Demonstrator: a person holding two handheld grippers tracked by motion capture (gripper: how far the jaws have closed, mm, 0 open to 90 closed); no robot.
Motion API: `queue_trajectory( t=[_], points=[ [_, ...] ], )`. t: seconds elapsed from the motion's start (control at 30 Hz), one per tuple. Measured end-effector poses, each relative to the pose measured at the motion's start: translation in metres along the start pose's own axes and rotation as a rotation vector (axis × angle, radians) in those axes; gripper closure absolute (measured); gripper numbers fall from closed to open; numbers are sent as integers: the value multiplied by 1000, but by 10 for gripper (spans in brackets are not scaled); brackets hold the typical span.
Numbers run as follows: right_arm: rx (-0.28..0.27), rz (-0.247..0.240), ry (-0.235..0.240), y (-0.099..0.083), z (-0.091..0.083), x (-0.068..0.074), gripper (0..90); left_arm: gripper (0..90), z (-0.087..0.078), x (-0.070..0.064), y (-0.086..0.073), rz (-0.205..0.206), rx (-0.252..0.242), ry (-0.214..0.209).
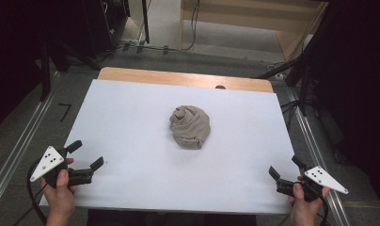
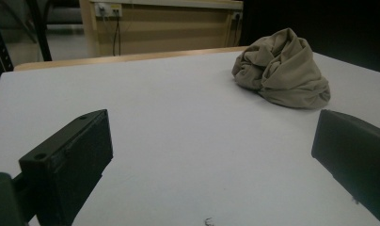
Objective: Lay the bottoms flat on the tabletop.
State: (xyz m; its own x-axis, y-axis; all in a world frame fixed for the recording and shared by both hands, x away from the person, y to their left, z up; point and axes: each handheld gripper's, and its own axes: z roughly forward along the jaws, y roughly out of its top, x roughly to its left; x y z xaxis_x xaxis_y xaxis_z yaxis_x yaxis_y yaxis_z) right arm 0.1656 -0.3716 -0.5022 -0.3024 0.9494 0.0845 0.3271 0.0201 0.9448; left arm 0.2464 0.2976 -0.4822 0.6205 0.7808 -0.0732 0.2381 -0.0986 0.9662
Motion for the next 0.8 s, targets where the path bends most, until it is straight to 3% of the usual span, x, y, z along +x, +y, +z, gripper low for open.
queue_trajectory(
  t=[0.13,0.33,0.67,0.8],
  points=[
    [2,-9,7,11,2,8,0,0,3,-5,13,-48,-29,-47],
    [28,-34,36,31,16,29,0,0,11,-17,34,-9,-30,-73],
    [6,-85,135,72,56,71,0,0,31,-31,51,3,-16,-112],
    [23,-106,184,89,88,92,0,0,50,-43,59,29,0,-152]
  ],
)
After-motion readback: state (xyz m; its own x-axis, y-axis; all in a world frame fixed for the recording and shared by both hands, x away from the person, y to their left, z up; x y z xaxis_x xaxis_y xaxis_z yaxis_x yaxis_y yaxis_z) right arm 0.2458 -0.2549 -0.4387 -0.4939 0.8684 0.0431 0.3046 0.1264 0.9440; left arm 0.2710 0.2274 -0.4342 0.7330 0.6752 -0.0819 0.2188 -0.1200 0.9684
